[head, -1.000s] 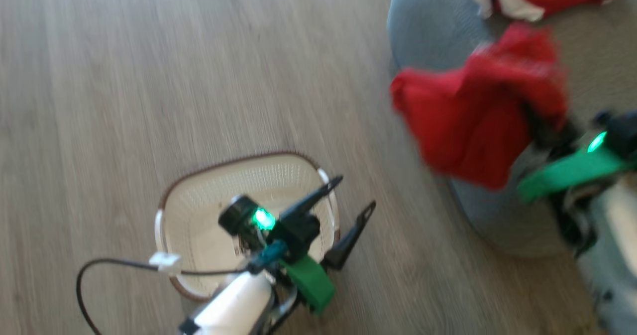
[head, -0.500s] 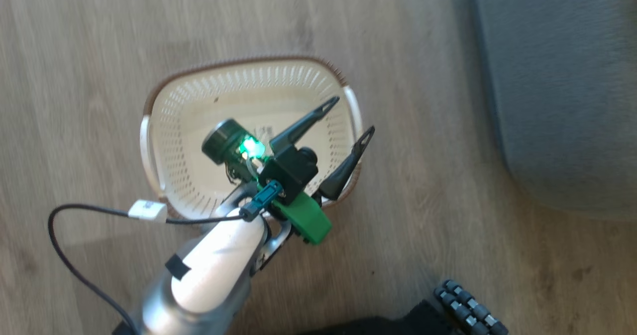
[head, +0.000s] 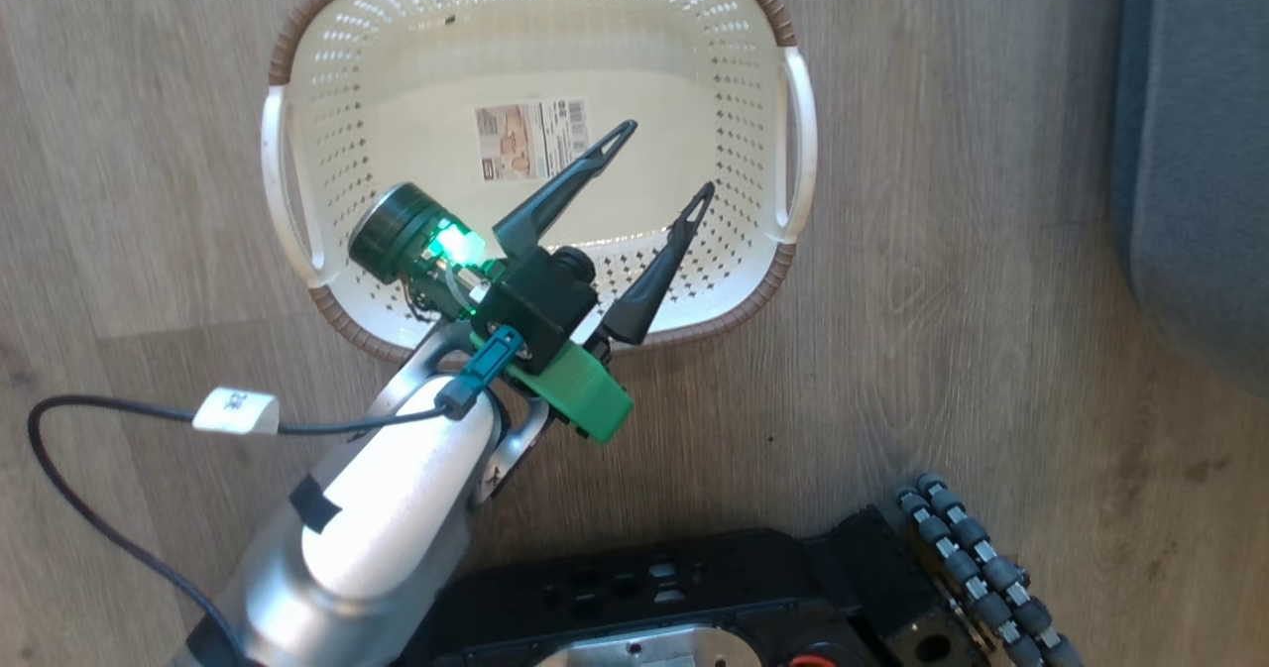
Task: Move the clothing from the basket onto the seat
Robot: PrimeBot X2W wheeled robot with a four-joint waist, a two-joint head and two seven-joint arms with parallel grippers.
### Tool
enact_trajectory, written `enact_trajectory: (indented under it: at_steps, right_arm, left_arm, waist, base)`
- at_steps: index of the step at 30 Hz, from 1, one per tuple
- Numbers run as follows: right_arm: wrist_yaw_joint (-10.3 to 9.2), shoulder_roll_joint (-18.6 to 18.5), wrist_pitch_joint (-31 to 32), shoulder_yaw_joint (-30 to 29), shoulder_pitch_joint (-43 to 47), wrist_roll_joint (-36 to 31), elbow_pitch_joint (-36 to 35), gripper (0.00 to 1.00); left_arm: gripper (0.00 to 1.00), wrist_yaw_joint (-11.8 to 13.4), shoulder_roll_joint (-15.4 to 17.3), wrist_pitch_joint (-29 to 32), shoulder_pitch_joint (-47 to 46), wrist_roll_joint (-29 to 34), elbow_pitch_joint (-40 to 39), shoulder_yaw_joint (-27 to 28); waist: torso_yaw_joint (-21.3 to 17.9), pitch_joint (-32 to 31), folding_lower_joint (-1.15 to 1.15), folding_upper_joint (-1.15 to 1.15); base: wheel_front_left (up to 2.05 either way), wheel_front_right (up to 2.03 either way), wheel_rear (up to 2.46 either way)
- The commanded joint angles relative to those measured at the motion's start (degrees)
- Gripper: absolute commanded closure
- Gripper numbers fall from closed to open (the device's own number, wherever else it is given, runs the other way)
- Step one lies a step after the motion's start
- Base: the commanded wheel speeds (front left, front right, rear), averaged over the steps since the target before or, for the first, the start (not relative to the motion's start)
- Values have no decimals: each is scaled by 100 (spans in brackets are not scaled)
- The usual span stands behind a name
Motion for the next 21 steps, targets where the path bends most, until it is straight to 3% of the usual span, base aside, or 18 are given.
enact_trajectory:
  at_steps: [1,2,4,8,13,18,21]
  right_arm:
    - [-2,-32,-113,-123,113,-144,-78,68]
    - [-2,66,-144,-147,155,-208,-6,55]
    - [-2,245,-185,-164,228,-307,88,0]
    - [-2,440,-208,-142,367,-378,84,0]
    - [-2,676,-213,158,977,-265,-417,0]
    - [-2,826,-214,911,2095,-82,-975,0]
    - [-2,1006,-214,1489,3131,148,-1689,0]
  left_arm:
    - [0,60,77,-28,72,33,-203,136]
    - [0,83,94,-28,82,25,-208,165]
    - [0,133,139,-28,119,-1,-225,236]
    - [0,191,198,-28,186,-44,-234,324]
    - [0,252,168,-28,320,-175,-153,432]
    - [0,442,6,-28,624,-485,101,713]
    - [0,533,-95,-28,949,-796,289,1016]
  waist:
    - [-3,77,-2,0]
    - [-22,49,-2,0]
    - [-78,-44,-2,0]
    - [-181,-260,-2,0]
    - [-337,-837,-2,0]
    - [-437,-1636,-2,0]
    - [-405,-2292,-2,0]
  base:
    - [0,0,0]
    - [0,0,0]
    - [0,0,0]
    - [0,0,0]
    - [0,0,0]
    - [0,0,0]
    - [0,0,0]
